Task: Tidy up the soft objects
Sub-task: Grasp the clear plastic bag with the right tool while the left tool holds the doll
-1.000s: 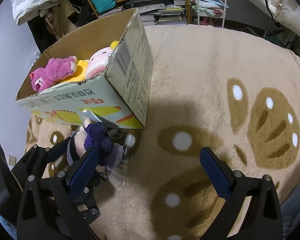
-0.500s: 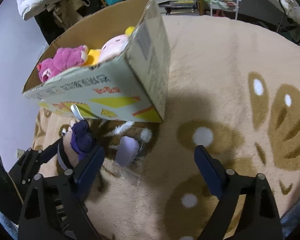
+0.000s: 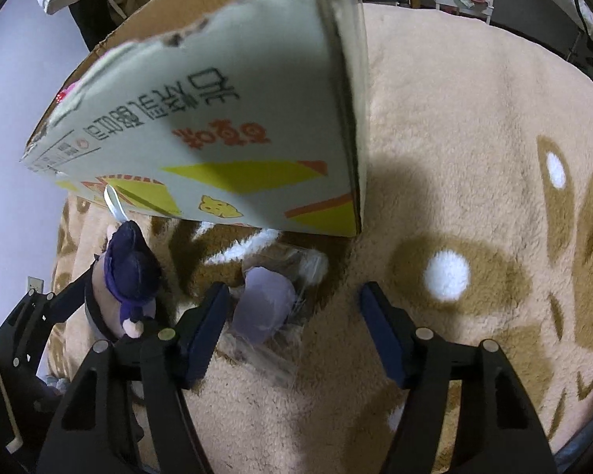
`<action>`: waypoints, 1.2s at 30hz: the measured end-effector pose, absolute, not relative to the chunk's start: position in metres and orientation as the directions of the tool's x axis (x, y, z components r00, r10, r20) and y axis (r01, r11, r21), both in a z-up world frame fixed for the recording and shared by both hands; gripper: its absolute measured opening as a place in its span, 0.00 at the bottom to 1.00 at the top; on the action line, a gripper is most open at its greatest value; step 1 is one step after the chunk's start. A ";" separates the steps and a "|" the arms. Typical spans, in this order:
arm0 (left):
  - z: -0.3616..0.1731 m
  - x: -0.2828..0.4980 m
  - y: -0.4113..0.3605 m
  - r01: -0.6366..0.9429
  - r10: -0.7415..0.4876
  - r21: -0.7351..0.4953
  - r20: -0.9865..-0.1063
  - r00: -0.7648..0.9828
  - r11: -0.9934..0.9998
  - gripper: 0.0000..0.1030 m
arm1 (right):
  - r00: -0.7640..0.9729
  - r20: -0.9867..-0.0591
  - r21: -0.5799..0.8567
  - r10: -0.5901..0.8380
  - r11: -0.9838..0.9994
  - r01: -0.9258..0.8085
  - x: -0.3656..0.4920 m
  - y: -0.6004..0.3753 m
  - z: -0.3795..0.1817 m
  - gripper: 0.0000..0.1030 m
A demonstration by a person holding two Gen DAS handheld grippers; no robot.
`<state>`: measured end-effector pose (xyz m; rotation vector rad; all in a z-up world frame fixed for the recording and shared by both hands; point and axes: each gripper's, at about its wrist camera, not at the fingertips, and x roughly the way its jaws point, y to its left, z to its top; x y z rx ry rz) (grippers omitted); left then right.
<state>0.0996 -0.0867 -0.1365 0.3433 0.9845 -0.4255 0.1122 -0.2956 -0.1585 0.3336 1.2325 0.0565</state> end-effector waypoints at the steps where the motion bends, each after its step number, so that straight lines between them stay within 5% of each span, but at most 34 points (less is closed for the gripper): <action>1: -0.137 0.099 -0.087 0.494 -0.189 0.088 -0.855 0.483 0.865 0.61 | 0.336 -0.917 0.276 0.217 0.951 0.139 0.112 -0.295 -0.160 0.71; 19: -0.139 0.102 -0.086 0.495 -0.192 0.085 -0.854 0.483 0.865 0.61 | 0.318 -0.947 0.079 0.050 0.994 0.081 0.123 -0.221 -0.175 0.75; 30: -0.138 0.101 -0.084 0.494 -0.201 0.077 -0.850 0.486 0.866 0.61 | 0.319 -0.947 0.052 0.021 0.995 0.087 0.118 -0.207 -0.173 0.46; 36: -0.134 0.098 -0.084 0.492 -0.199 0.085 -0.845 0.496 0.866 0.61 | 0.329 -0.943 0.077 0.043 0.993 0.092 0.113 -0.206 -0.167 0.39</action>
